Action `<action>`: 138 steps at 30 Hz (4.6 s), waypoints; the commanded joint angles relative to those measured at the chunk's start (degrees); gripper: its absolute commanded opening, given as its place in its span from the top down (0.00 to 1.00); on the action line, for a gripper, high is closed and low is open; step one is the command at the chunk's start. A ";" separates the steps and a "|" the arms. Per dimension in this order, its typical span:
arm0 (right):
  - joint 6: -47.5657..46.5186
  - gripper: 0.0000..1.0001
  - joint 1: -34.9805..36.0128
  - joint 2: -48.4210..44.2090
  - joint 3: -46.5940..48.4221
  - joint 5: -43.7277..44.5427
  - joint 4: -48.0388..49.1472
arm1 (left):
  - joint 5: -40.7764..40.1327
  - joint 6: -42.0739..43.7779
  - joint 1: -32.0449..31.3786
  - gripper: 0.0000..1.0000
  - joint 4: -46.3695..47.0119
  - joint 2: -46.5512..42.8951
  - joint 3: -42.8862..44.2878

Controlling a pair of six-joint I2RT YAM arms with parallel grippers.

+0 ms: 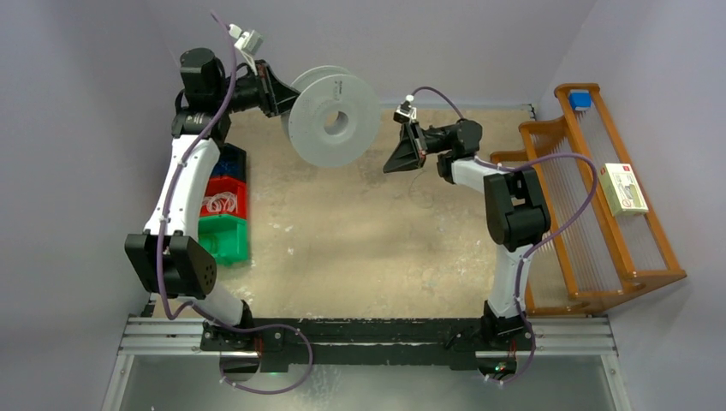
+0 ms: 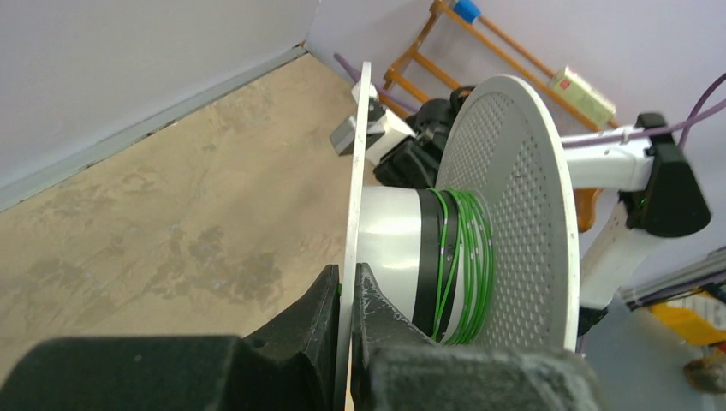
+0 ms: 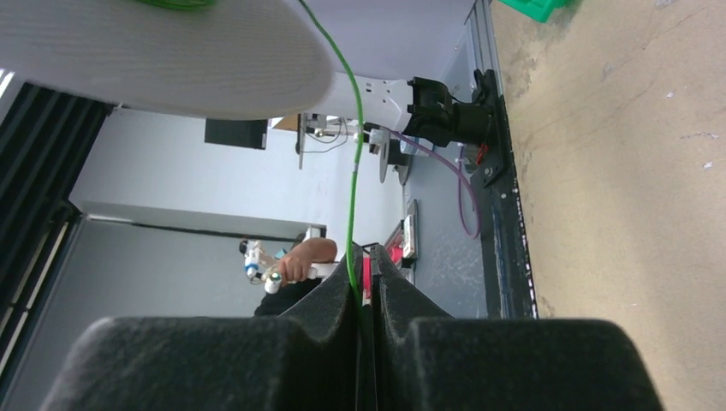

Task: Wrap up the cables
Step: Wrap the cable around the cable reel.

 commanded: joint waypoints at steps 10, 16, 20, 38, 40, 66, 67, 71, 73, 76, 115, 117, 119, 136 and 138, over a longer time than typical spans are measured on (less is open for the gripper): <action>3.68 0.91 -3.55 -3.60 4.04 -7.14 39.47 | -22.80 41.30 -12.91 1.00 -27.61 -1.19 6.33; 4.61 0.94 -6.00 -3.51 6.46 -7.06 39.47 | -23.07 45.15 -13.47 1.00 -28.97 -1.29 5.42; 5.47 0.94 -6.70 -3.81 7.78 -7.07 39.56 | -26.00 46.26 -14.10 1.00 -28.83 -1.28 4.42; 6.04 1.00 2.28 -4.85 10.15 -7.23 39.74 | -67.32 24.53 -24.63 1.00 -17.03 1.02 2.26; 5.85 1.00 3.13 -5.06 9.89 -7.30 39.80 | -68.80 21.24 -24.65 1.00 -17.15 1.73 3.41; -1.49 1.00 11.44 -5.78 2.13 -7.32 39.82 | -59.61 -10.71 -15.37 1.00 -19.08 4.07 12.94; -1.43 1.00 11.33 -5.21 2.17 -7.32 39.82 | -54.99 -13.78 -13.12 1.00 -17.50 3.58 12.23; -1.18 1.00 10.86 -4.26 2.83 -7.32 39.74 | -43.20 -18.64 -8.01 1.00 -12.87 2.03 10.66; -1.14 1.00 10.28 -3.95 2.76 -7.32 39.74 | -37.65 -20.19 -6.78 1.00 -10.08 1.40 9.85; -1.18 1.00 8.63 -3.58 2.42 -7.23 39.65 | -27.90 -21.32 -5.97 1.00 -3.18 0.51 6.67; 1.77 0.97 -0.68 -5.59 0.46 -7.06 39.69 | -11.30 62.32 -10.39 1.00 -30.92 -4.59 3.99; 1.82 0.97 -0.66 -5.65 0.51 -7.05 39.65 | -15.50 62.51 -10.98 1.00 -30.12 -4.74 3.70; 1.93 0.96 -0.73 -5.70 0.60 -7.08 39.65 | -19.89 61.00 -11.56 1.00 -27.90 -4.90 2.83; 2.27 1.00 0.07 -2.34 5.48 -6.97 39.56 | -40.29 47.35 -18.32 1.00 -16.64 -4.72 -4.40; 2.47 1.00 0.76 -1.85 7.15 -7.01 39.56 | -41.19 46.02 -19.90 1.00 -16.00 -4.57 -5.79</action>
